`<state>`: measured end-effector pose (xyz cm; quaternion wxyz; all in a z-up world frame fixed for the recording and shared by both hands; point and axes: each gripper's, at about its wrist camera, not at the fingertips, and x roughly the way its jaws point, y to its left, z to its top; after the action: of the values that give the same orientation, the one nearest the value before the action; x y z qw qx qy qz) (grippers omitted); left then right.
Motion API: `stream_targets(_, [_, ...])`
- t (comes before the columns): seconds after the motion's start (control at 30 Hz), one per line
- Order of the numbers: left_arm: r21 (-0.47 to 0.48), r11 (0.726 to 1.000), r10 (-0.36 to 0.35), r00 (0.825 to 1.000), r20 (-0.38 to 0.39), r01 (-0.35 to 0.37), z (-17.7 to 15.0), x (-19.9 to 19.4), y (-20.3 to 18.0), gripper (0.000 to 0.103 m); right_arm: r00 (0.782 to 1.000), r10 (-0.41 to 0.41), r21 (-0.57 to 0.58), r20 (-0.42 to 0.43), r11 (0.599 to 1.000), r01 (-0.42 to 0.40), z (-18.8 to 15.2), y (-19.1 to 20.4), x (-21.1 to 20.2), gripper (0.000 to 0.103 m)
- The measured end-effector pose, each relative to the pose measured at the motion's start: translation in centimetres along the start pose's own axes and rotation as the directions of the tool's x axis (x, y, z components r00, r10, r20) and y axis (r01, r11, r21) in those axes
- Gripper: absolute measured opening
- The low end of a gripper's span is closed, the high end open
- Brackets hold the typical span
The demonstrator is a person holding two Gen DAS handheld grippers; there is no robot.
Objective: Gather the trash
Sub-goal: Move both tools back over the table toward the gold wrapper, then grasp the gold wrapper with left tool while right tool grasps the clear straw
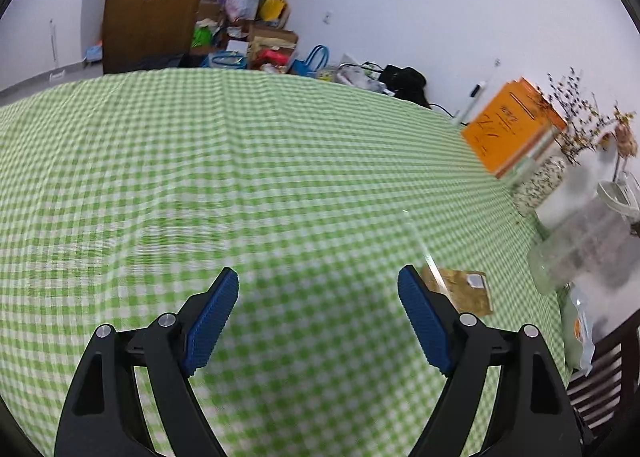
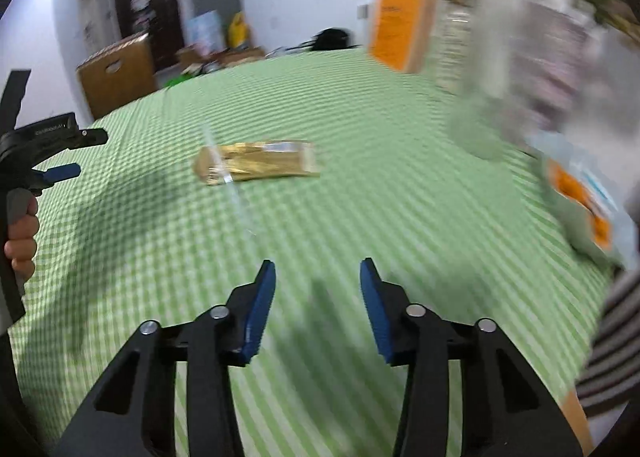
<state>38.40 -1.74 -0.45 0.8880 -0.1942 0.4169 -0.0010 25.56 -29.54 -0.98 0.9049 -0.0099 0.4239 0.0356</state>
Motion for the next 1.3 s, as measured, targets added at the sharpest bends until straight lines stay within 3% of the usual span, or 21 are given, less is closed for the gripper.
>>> stream_targets(0.23, [-0.058,0.998,-0.015,1.0,0.019,0.016,0.4,0.1,2.2,0.079,0.996,-0.015,-0.151,-0.083,0.989,0.002,3.4,5.1,7.4,0.032])
stream_targets(0.27, [-0.057,0.998,-0.007,1.0,0.021,0.008,0.4,0.0,2.3,0.079,0.997,-0.012,-0.145,-0.076,0.989,0.001,3.6,5.1,7.7,0.028])
stream_targets(0.3, [-0.056,0.998,-0.001,1.0,0.024,0.003,0.5,0.0,2.2,0.079,0.997,-0.006,-0.135,-0.077,0.991,-0.004,3.7,5.0,7.9,0.017])
stream_targets(0.33, [-0.052,0.999,0.004,1.0,0.028,-0.003,0.5,-0.1,2.3,0.079,0.996,0.036,-0.113,-0.085,0.993,-0.045,3.8,4.8,8.0,0.013])
stream_targets(0.43, [-0.046,0.999,0.009,0.999,0.032,-0.007,0.4,0.2,1.9,0.079,0.994,0.059,-0.097,-0.092,0.993,-0.068,3.8,4.8,8.0,0.005])
stream_targets(0.6, [0.023,1.0,0.02,1.0,0.013,-0.02,-0.4,1.1,-0.1,0.079,0.999,0.036,-0.058,0.012,0.998,-0.035,2.7,3.2,3.4,0.005])
stream_targets(0.77, [0.08,0.996,-0.024,0.999,-0.024,0.026,-1.9,1.5,-3.0,0.076,0.992,-0.016,0.022,0.128,1.0,0.014,-0.4,-0.9,-3.7,0.005])
stream_targets(0.8, [0.088,0.995,-0.052,0.998,-0.043,0.055,-2.3,1.6,-3.8,0.071,0.99,-0.028,0.031,0.136,0.999,0.024,-1.0,-1.4,-4.5,0.005])
stream_targets(0.87, [0.085,0.99,-0.103,0.989,-0.109,0.113,-2.9,2.4,-4.9,0.047,0.987,-0.069,0.064,0.144,0.996,0.06,-3.0,-3.1,-6.8,0.005])
stream_targets(0.97, [0.055,0.987,-0.14,0.97,-0.2,0.154,-3.3,4.4,-6.6,0.042,0.983,-0.091,0.114,0.162,0.991,0.073,-5.2,-5.4,-9.3,0.005])
stream_targets(1.1, [0.044,0.993,-0.096,0.969,-0.228,0.109,-2.9,6.5,-8.6,0.042,0.977,-0.11,0.192,0.185,0.979,0.074,-7.5,-8.3,-11.8,0.005])
stream_targets(1.2, [0.095,0.995,0.007,0.97,-0.243,0.017,-2.7,7.9,-10.3,0.04,0.976,-0.124,0.237,0.181,0.968,0.079,-9.3,-10.6,-13.1,0.005])
stream_targets(1.3, [0.11,0.993,0.056,0.967,-0.247,-0.029,-2.5,8.4,-11.0,0.032,0.976,-0.138,0.285,0.169,0.955,0.085,-11.7,-12.7,-14.1,0.005])
